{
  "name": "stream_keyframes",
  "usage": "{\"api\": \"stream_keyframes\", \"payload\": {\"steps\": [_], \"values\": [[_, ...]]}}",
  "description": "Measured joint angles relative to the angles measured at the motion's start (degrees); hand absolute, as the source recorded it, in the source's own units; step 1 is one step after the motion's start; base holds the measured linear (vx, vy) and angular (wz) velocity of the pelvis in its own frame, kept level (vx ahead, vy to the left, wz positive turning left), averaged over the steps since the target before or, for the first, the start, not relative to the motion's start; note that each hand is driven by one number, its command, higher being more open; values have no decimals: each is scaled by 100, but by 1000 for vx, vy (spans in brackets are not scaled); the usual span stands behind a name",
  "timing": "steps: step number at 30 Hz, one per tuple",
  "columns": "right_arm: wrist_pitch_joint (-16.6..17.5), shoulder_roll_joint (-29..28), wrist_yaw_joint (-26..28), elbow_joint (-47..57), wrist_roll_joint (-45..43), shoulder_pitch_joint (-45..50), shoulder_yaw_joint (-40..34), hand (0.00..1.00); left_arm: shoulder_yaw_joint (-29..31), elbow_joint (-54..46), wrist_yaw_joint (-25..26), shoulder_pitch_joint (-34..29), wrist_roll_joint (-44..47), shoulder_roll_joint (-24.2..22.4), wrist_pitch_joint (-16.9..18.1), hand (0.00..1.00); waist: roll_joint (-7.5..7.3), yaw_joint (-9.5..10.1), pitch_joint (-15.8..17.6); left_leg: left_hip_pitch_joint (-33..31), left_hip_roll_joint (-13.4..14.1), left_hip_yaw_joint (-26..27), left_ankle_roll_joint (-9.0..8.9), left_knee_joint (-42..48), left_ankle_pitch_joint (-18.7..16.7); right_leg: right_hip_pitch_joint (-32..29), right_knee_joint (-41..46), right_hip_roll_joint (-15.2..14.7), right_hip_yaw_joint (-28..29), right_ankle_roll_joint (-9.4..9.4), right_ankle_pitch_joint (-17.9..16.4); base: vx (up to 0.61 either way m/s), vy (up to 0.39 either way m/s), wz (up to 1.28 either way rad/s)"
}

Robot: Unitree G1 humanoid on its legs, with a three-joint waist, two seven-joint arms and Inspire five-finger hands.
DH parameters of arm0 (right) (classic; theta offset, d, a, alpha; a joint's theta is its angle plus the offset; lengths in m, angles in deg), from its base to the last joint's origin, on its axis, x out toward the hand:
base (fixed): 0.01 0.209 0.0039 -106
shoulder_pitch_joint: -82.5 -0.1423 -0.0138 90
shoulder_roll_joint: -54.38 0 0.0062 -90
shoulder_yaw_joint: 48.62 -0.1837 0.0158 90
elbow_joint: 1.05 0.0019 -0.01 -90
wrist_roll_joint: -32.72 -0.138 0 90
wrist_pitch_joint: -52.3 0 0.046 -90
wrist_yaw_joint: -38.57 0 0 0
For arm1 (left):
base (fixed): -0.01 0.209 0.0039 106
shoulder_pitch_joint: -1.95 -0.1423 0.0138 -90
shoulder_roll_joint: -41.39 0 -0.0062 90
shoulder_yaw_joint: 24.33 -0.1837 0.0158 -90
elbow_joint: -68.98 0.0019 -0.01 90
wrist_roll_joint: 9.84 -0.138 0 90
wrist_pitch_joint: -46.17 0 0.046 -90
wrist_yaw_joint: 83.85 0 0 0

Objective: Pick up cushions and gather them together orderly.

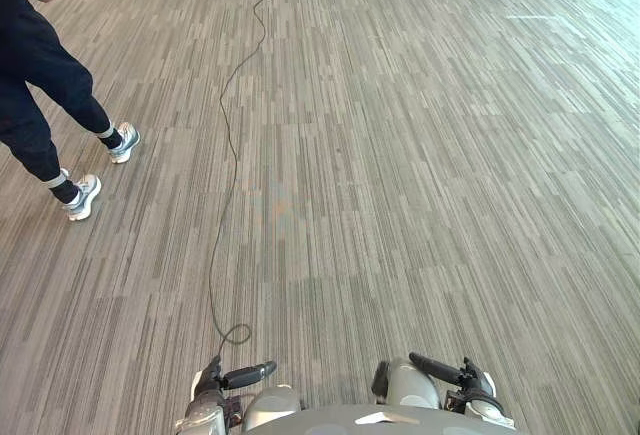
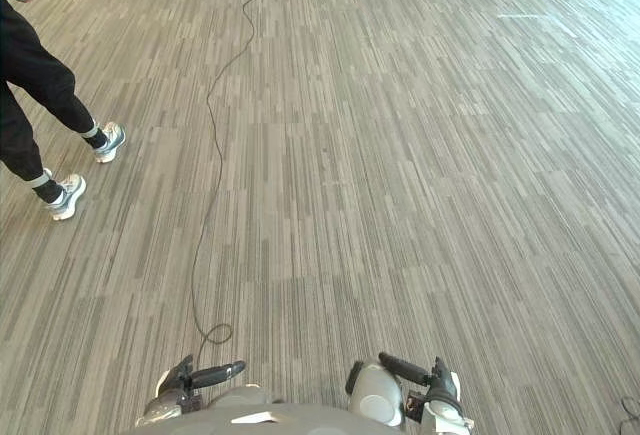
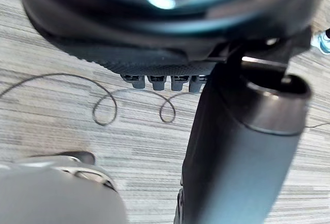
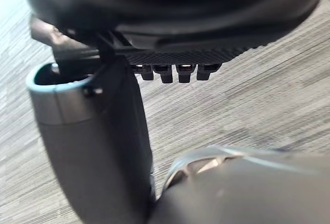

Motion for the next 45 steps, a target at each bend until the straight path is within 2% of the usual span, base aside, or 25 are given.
{"api": "stream_keyframes", "payload": {"steps": [2, 3, 6, 8, 9, 11, 14, 17, 19, 20, 21, 23, 24, 25, 26, 27, 31, 33, 35, 37, 38, 39, 40, 42, 45], "values": [[-22, -22, 15, -55, 12, -20, 35, 100, -6, 23, -24, 43, 0, 4, 1, 100, -75, -28, 43, 381, -4, -155, -133, -223, -6, 99, -1031, 160, 275, -75, 1253, 545, -212, 52], [-23, 44, 25, -72, 22, -72, 14, 100, 11, 105, -39, 115, -2, -141, 9, 100, 91, 4, 48, 528, 206, -266, -406, -190, 72, 113, -687, 301, 257, -610, 1332, 656, -271, 31], [-43, 69, 52, -70, 29, -147, -112, 100, 98, 110, -68, 144, -6, -274, 23, 100, 243, -5, 76, 398, 508, -446, -765, 602, 279, 188, -113, 405, 143, -787, 585, 689, -287, 13], [-106, 59, 29, -3, 25, -129, -152, 100, 305, 58, -74, 159, -19, -383, 12, 100, 349, -35, 112, -500, 934, -831, -947, 3024, 811, 748, -302, 674, 74, -772, 218, 678, -286, 4], [-126, 59, -23, 17, 23, -115, -148, 100, 444, -100, -76, 158, -18, -452, 6, 100, 414, -23, 168, -1177, 1285, -775, -999, 4633, 790, 1275, -636, 920, 85, -786, 147, 473, -194, -12], [-146, 10, -42, 19, 21, -115, -87, 100, 521, -288, -74, 154, -16, -430, 7, 100, 352, 34, 236, -1732, 1556, -466, -944, 5493, 614, 1932, -1053, 1082, 181, -814, 73, 457, -143, -18], [-149, -120, -62, 14, 14, -131, 75, 100, 479, -513, -79, 157, -2, -348, 75, 100, 168, 60, 237, -2563, 1487, -68, -727, 5135, 368, 2648, -1651, 1090, 324, -716, 59, 437, -60, -16], [-175, -319, -64, 5, 11, -135, 82, 100, 484, -704, -78, 200, 0, -380, 122, 100, 79, 252, 271, -3153, 920, 150, -645, 2711, 332, 3328, -2159, 938, 554, -513, -23, 384, 51, -30], [-208, -327, -75, -18, 19, -126, 98, 100, 527, -712, -67, 199, 21, -452, 141, 100, 46, 385, 266, -3268, 389, -106, -665, 1036, 1238, 3697, -2387, 691, 815, -226, -212, 694, 201, -64], [-222, -335, -126, -35, 23, -137, 126, 100, 523, -689, -54, 193, 32, -462, 183, 100, -17, 460, 188, -3151, 116, -279, -447, 821, 2007, 3744, -2397, 478, 1100, -40, -326, 857, 280, -71], [-228, -415, -119, -14, 33, -179, 136, 100, 526, -698, -64, 236, 65, -431, 178, 100, -94, 457, 186, -3209, 56, -193, -213, 1092, 1800, 3712, -2307, 338, 1234, -24, -322, 865, 284, -62], [-243, -507, -116, 12, 72, -133, 103, 100, 538, -715, -56, 258, 237, -381, 169, 100, -240, 480, 168, -3180, 100, -9, -87, 1671, 1393, 3703, -1870, 189, 1504, 4, -304, 591, 203, -46], [-229, -570, -111, 75, 84, -72, 89, 100, 515, -686, -21, 211, 235, -333, 121, 100, -323, 502, 89, -2839, 169, 141, -13, 1940, 988, 3404, -703, 41, 1628, 97, -249, 557, 224, -62], [-227, -595, -110, 130, 90, -49, 91, 100, 508, -672, -19, 201, 231, -328, 114, 100, -332, 503, 82, -2720, 190, 199, -53, 1943, 888, 3268, -274, 3, 1643, 140, -214, 635, 274, -96], [-190, -621, -109, 275, 133, 3, 97, 100, 457, -606, -15, 177, 223, -294, 111, 100, -363, 503, 60, -2330, 231, 371, -119, 1815, 532, 2681, 1162, -204, 1614, 325, 101, 431, 209, -88], [-130, -656, -91, 356, 143, 8, 118, 100, 389, -449, -21, 208, 211, -177, 70, 100, -422, 462, 75, -1940, 179, 541, -201, 1734, 241, 2016, 2593, -648, 1334, 256, 200, 334, 147, -87], [-127, -577, -46, 450, 145, 57, 220, 100, 248, -227, 34, 204, 201, -103, 47, 100, -424, 283, 50, -1053, 275, 814, -327, 1384, -74, 1193, 3335, -1042, 435, -65, -166, 331, 67, -49], [-33, -478, -38, 387, 138, -61, 262, 100, 183, -33, 23, 217, 193, -76, 23, 100, -366, 196, 67, -306, 358, 1213, -472, 740, -50, 560, 2115, -877, -432, -114, -396, 553, 18, -68], [-36, -410, 3, 329, 140, -173, 338, 100, 117, 47, 34, 224, 148, -64, -10, 100, -324, 132, 77, 6, 363, 1450, -546, 360, -9, 385, 795, -700, -1160, -160, -256, 556, -16, -49], [-56, -410, 12, 290, 139, -258, 369, 100, 10, 144, 25, 225, 58, -29, -13, 100, -317, 24, 79, 386, 289, 1553, -663, -6, 57, 334, -720, -322, -1538, -205, 319, 537, -92, -22], [-55, -386, 41, 264, 139, -262, 348, 100, 3, 266, 8, 239, -13, -24, -49, 100, -300, -27, 60, 638, 279, 1510, -759, -113, 110, 413, -928, -111, -1318, -1049, 1179, 498, -87, -21], [-53, -327, 73, 249, 186, -293, 315, 100, 31, 272, -5, 254, -71, -88, -61, 100, -115, -3, 37, 683, 494, 1498, -909, 39, 193, 425, -757, 43, -1320, -1283, 977, 758, -206, -27], [-52, -326, 116, 274, 310, -292, 212, 100, 35, 262, -47, 259, -222, -179, -57, 100, 33, -10, 2, 485, 823, 1329, -1092, 804, 312, 513, -632, 207, -1323, -1362, 660, 770, -262, -32], [-105, -319, 113, 361, 373, -276, 200, 100, 170, 196, -68, 273, -248, -283, -61, 100, 216, -21, 52, -111, 1387, 812, -1043, 2690, 856, 927, -769, 559, -1236, -1333, 396, 624, -245, -33], [-153, -330, 64, 338, 369, -248, 265, 100, 284, -113, -68, 207, -246, -349, -10, 100, 274, 35, 127, -1067, 1817, 291, -1077, 5303, 785, 1909, -1314, 1102, -750, -1308, 247, 579, -165, -82]]}}
